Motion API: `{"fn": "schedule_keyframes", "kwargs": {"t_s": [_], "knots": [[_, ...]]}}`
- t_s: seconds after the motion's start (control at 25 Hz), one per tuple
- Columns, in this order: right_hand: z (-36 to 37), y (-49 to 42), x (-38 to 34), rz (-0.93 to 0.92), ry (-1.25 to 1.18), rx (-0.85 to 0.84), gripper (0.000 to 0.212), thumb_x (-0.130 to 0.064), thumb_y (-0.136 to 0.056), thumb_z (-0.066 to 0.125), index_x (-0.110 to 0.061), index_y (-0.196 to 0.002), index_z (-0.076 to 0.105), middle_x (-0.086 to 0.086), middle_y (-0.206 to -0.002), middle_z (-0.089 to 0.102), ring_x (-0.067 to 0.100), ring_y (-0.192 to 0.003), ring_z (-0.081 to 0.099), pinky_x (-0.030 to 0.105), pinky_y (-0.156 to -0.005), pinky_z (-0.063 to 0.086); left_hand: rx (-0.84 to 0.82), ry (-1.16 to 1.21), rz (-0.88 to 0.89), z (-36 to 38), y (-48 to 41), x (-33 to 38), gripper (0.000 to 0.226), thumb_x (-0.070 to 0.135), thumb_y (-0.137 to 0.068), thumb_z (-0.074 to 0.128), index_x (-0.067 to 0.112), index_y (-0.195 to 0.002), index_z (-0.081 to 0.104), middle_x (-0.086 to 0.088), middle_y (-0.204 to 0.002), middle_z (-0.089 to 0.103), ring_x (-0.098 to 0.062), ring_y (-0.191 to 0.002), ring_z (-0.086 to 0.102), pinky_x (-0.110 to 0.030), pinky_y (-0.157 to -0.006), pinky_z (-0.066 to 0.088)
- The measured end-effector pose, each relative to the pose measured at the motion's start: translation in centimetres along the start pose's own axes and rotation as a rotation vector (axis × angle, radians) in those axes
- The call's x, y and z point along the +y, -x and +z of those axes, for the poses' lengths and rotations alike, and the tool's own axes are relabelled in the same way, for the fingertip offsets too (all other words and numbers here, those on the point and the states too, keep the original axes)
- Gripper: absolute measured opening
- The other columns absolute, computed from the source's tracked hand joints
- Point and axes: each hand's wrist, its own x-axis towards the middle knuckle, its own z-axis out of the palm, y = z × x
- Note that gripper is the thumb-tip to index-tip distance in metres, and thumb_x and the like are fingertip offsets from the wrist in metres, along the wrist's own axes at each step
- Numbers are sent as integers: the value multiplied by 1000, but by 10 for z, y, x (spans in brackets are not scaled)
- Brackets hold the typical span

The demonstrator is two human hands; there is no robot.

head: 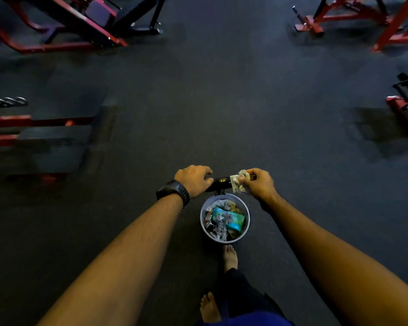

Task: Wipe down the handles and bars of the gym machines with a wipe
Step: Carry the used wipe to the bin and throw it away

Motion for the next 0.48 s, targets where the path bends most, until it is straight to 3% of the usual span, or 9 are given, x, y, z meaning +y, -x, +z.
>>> {"fn": "schedule_keyframes", "kwargs": {"t_s": [0.32, 0.48], "knots": [[19, -17, 23, 50, 97, -83, 17, -20, -87, 72, -13, -101, 67, 1, -88, 65, 15, -84, 60, 35, -76, 50, -106, 33, -36, 33, -18, -14, 33, 36, -100, 49, 25, -130, 56, -2, -116, 65, -22, -102, 61, -36, -83, 50], [35, -35, 50, 122, 124, -113, 17, -13, -88, 68, -11, -105, 66, 0, -89, 64, 12, -79, 61, 28, -71, 52, -177, 46, -70, 59, -35, -22, 37, 36, -100, 49, 24, -134, 53, -3, -126, 62, -23, -111, 59, -40, -92, 50]]}}
